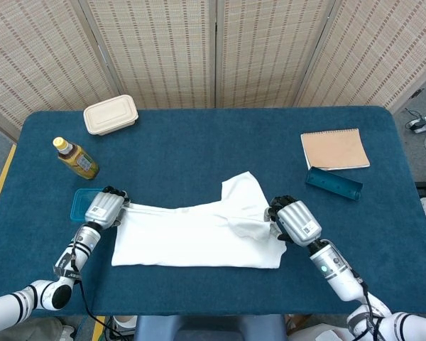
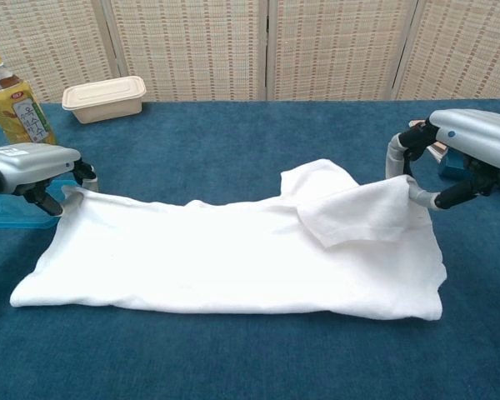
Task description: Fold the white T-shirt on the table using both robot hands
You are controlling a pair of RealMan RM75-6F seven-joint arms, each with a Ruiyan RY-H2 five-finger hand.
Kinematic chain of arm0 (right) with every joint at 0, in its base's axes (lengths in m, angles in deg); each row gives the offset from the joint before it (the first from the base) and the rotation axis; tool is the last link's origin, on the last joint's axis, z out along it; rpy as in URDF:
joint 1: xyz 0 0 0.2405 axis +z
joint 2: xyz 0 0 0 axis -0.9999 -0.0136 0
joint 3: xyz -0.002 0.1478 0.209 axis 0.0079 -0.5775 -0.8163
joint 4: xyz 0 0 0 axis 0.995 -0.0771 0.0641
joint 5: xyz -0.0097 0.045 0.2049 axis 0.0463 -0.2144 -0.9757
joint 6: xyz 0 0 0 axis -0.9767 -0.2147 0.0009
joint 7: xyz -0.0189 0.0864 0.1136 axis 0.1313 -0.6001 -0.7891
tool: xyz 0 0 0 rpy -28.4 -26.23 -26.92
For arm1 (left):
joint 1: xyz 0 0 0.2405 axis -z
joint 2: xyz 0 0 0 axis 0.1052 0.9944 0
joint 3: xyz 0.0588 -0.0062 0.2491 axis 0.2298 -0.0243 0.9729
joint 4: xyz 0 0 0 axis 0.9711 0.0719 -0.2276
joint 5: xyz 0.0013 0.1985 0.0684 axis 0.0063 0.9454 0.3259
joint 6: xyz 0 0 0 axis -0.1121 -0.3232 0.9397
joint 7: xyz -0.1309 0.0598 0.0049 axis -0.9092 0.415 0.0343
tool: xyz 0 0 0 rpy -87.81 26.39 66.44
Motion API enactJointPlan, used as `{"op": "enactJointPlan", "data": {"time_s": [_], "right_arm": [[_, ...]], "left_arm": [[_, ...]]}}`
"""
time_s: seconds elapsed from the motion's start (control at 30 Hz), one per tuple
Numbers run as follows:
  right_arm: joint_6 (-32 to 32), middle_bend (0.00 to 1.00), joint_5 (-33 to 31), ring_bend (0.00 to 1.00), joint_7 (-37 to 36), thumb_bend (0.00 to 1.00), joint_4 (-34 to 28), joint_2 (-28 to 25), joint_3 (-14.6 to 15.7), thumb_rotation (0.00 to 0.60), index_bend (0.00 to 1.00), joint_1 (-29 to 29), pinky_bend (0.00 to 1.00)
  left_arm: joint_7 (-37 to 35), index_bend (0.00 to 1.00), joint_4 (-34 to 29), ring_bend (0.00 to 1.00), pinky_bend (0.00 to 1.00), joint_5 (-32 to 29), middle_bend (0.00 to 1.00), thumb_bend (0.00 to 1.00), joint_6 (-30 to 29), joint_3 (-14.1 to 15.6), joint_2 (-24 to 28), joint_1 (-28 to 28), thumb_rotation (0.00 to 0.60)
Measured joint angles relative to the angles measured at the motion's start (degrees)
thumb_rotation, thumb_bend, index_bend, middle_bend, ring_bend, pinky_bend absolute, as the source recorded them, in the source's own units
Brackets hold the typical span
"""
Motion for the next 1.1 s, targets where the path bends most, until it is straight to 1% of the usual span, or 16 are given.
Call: {"op": "enactJointPlan", "data": {"time_s": [0.2, 0.3, 0.37, 0.5, 0.57, 0.63, 0.67, 0.73, 0.8, 0.9, 1.1], "right_arm": [[-1.04, 0.57, 0.59, 0.3, -2.0, 0.51, 4.15, 2.52, -0.52, 0.6, 0.88, 0.9, 0.29], [-1.78, 0.57, 0.95, 0.3, -2.91, 0.51, 6.68, 4.21, -0.96, 0.6, 0.88, 1.53, 0.29], [-2.21, 0.57, 1.19, 0.3, -3.18, 0.51, 8.41, 5.24, -1.19, 0.6, 0.88, 1.95, 0.29], [-2.7, 0.57, 1.32, 0.3, -3.56, 0.51, 11.44, 6.96, -1.54, 0.6, 0.88, 2.66, 0.29], [-2.84, 0.57, 1.16, 0.3, -3.95, 0.51, 12.94, 7.87, -1.79, 0.6, 0.88, 3.03, 0.29], [-3.01, 0.57, 1.04, 0.3, -4.31, 0.51, 14.24, 8.61, -1.98, 0.6, 0.88, 3.31, 0.29], [-3.17, 0.57, 1.0, 0.3, -4.57, 0.51, 15.06, 9.07, -2.08, 0.6, 0.88, 3.48, 0.29], [-3.76, 0.57, 1.1, 0.3, -5.25, 0.51, 16.32, 9.81, -2.18, 0.6, 0.88, 3.71, 0.29], [-4.44, 0.57, 1.37, 0.3, -5.84, 0.51, 17.45, 10.32, -2.2, 0.6, 0.88, 3.88, 0.29], [-5.28, 0.57, 1.59, 0.3, -6.81, 0.51, 19.46, 11.12, -2.28, 0.6, 0.88, 4.18, 0.29], [-6.27, 0.56, 1.78, 0.3, -8.24, 0.51, 23.06, 12.62, -2.57, 0.6, 0.88, 5.08, 0.29]], "left_arm": [[-0.11, 0.67, 0.2, 0.25, 0.13, -0.78, 0.32, 0.59, -0.61, 0.07, -0.15, 0.12, 0.6], [-0.19, 0.64, 0.13, 0.25, 0.13, -0.98, 0.32, 0.59, -1.03, 0.09, -0.13, 0.07, 0.6], [-0.28, 0.59, -0.14, 0.24, 0.13, -1.21, 0.31, 0.59, -1.46, 0.08, -0.03, -0.03, 0.6], [-0.27, 0.46, -0.74, 0.23, 0.13, -1.59, 0.28, 0.57, -2.37, 0.02, 0.2, -0.27, 0.6], [-0.32, 0.38, -1.06, 0.22, 0.13, -1.71, 0.26, 0.56, -3.03, -0.04, 0.3, -0.45, 0.6], [-0.29, 0.27, -1.46, 0.2, 0.13, -1.84, 0.22, 0.54, -3.62, -0.07, 0.42, -0.64, 0.6], [-0.29, 0.23, -1.76, 0.19, 0.13, -1.91, 0.21, 0.53, -3.97, -0.09, 0.52, -0.77, 0.6], [-0.32, 0.13, -2.2, 0.17, 0.13, -1.98, 0.17, 0.46, -4.54, -0.15, 0.67, -0.99, 0.6], [-0.45, 0.07, -2.98, 0.15, 0.13, -1.89, 0.15, 0.44, -5.63, -0.22, 0.95, -1.37, 0.6], [-0.58, 0.05, -4.24, 0.13, 0.12, -1.71, 0.14, 0.44, -7.05, -0.26, 1.64, -1.98, 0.6], [-0.65, 0.04, -6.2, 0.13, 0.11, -1.98, 0.13, 0.44, -8.29, -0.38, 3.03, -2.77, 0.6]]}}
